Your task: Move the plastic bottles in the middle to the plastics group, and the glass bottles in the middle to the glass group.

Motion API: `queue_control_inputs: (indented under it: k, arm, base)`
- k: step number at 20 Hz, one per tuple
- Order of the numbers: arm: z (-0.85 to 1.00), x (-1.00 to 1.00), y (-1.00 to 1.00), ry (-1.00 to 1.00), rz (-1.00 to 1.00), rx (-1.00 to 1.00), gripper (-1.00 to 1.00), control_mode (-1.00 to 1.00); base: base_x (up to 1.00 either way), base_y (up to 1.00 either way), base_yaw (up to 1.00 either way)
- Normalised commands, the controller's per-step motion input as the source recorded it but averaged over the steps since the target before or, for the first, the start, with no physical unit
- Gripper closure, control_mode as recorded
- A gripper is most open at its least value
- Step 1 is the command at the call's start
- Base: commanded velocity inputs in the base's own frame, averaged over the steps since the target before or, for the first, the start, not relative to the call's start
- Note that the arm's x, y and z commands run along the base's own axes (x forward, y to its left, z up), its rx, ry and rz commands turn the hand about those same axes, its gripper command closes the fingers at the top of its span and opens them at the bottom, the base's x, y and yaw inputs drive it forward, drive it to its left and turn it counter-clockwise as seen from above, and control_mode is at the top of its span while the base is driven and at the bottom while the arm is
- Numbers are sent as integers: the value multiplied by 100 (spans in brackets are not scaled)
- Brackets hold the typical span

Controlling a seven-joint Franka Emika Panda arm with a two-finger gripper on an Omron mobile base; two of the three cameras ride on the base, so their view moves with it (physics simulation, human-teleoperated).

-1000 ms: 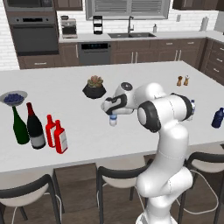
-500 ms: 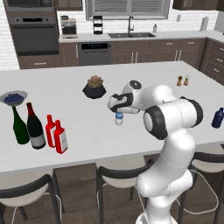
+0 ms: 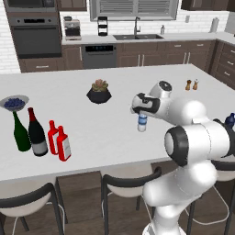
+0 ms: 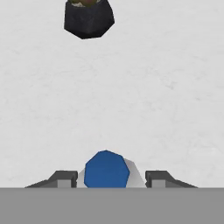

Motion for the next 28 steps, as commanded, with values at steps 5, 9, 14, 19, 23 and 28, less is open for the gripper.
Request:
queue_control_inputs:
  k: [5, 9, 14, 19, 23, 28]
  arm:
    - [26, -52, -78, 8, 0, 0, 100, -100]
    - [8, -46, -86, 3, -3, -1, 100, -100]
    - [0, -13, -89, 9, -30, -6, 100, -100]
    - [0, -8, -95, 5, -30, -5, 100, -100]
    - [0, 0, -97, 2, -25, -6, 100, -100]
    - [-1, 0, -95, 0, -24, -6, 100, -100]
  base:
    - [0, 0, 0]
    - [0, 0, 0]
    - [0, 0, 0]
    - [0, 0, 0]
    - [0, 0, 0]
    - [0, 0, 0]
